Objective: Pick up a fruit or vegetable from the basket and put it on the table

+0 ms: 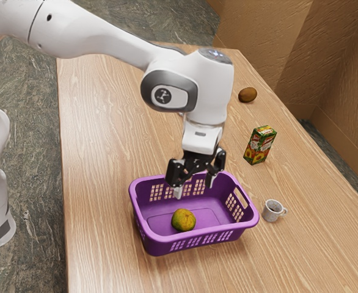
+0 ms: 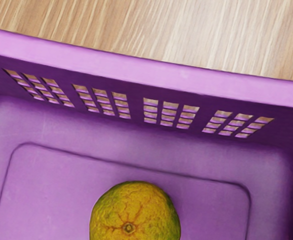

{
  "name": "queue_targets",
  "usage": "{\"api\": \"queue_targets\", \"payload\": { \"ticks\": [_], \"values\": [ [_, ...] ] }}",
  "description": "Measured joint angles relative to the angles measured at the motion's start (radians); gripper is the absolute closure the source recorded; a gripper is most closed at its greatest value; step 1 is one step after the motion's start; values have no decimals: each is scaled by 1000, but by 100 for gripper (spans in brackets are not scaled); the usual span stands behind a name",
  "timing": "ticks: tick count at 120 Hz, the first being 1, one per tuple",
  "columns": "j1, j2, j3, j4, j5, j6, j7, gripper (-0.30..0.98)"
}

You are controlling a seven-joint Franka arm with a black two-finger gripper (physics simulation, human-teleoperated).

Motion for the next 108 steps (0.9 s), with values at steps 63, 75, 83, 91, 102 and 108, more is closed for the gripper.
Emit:
{"api": "queue_targets", "payload": {
  "ticks": [63,75,83,91,102,108],
  "values": [
    [-1,87,-16,-17,52,13,-34,0],
    [-2,95,-16,-23,63,18,-41,0],
    [-3,103,-16,-25,73,21,-45,0],
    [-4,116,-16,-29,79,26,-50,0],
    [-3,128,-16,-38,84,36,-56,0],
    [-3,136,-16,-40,85,40,-59,0]
  ]
}}
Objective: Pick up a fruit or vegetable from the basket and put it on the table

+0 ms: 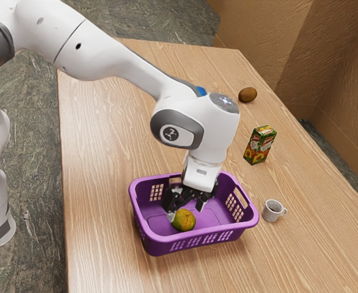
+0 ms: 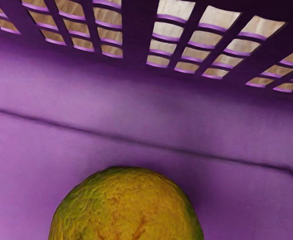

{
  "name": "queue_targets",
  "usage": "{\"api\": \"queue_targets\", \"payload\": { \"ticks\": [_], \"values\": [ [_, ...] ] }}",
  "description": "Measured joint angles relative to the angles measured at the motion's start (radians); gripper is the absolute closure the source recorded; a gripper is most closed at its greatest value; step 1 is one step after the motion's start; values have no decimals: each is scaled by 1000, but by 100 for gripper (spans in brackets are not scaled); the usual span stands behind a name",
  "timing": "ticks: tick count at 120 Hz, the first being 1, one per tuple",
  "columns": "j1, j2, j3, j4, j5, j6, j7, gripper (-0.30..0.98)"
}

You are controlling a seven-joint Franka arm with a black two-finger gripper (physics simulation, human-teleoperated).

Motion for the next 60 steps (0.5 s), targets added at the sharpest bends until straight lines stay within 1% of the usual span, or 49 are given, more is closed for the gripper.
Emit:
{"api": "queue_targets", "payload": {
  "ticks": [60],
  "values": [
    [-7,36,0,-20,14,48,-27,0]
  ]
}}
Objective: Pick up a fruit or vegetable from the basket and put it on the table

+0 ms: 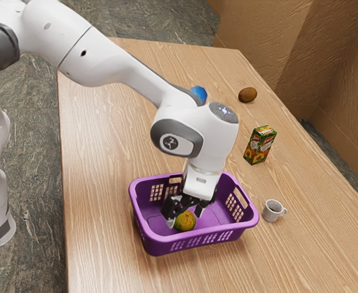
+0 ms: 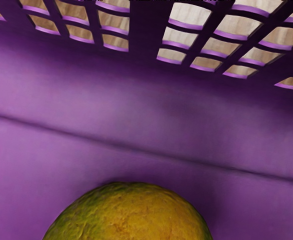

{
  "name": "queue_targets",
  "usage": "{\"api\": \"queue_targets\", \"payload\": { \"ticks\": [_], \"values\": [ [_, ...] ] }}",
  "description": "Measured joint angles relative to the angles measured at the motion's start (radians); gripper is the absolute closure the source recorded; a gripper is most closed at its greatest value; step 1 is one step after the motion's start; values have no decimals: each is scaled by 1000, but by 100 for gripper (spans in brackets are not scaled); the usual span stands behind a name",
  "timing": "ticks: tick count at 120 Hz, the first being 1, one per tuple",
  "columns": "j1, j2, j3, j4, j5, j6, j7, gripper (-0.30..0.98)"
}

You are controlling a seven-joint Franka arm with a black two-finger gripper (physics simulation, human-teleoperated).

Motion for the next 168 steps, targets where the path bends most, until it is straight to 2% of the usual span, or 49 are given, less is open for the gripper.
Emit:
{"api": "queue_targets", "payload": {
  "ticks": [27,41,54,87,113,158,168],
  "values": [
    [-3,6,0,-7,3,6,-12,1],
    [-4,6,0,-18,6,14,-23,24],
    [-5,6,1,-23,16,23,-36,38],
    [3,2,-3,-7,37,31,-74,36],
    [11,3,-10,82,89,10,-93,37],
    [6,-2,-6,249,141,-126,-113,37],
    [-18,-8,19,258,148,-154,-116,38]
  ]
}}
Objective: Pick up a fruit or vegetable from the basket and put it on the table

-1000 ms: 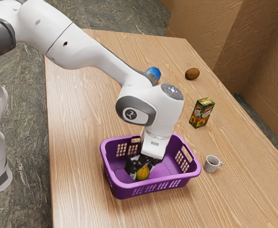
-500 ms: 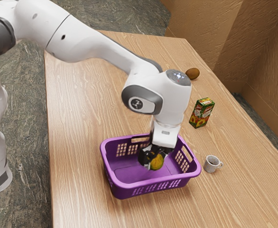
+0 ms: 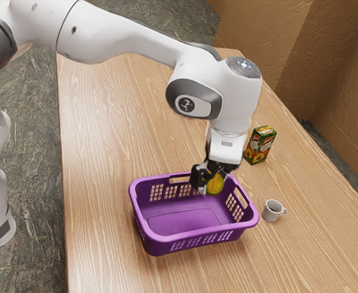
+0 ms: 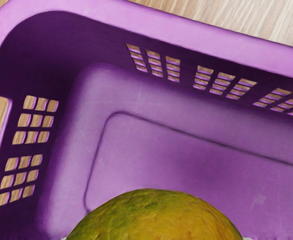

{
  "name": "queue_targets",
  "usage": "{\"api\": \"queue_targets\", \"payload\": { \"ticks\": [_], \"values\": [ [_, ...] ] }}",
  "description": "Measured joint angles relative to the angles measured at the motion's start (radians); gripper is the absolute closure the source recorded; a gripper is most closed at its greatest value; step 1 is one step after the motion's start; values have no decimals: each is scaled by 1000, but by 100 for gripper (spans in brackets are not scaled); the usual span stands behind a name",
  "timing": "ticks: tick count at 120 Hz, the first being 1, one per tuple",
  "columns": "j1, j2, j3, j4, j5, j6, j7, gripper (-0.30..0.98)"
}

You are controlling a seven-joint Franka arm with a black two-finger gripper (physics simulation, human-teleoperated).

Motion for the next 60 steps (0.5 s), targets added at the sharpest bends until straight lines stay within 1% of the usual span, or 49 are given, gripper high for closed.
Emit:
{"api": "queue_targets", "payload": {
  "ticks": [12,22,31,43,60],
  "values": [
    [-50,-11,54,2,3,-27,-1,38],
    [-99,-21,118,3,5,-45,-1,38],
    [-117,-34,176,4,5,-56,3,37],
    [-84,-41,253,36,6,-79,12,37],
    [-54,-43,398,52,8,-102,38,36]
  ]
}}
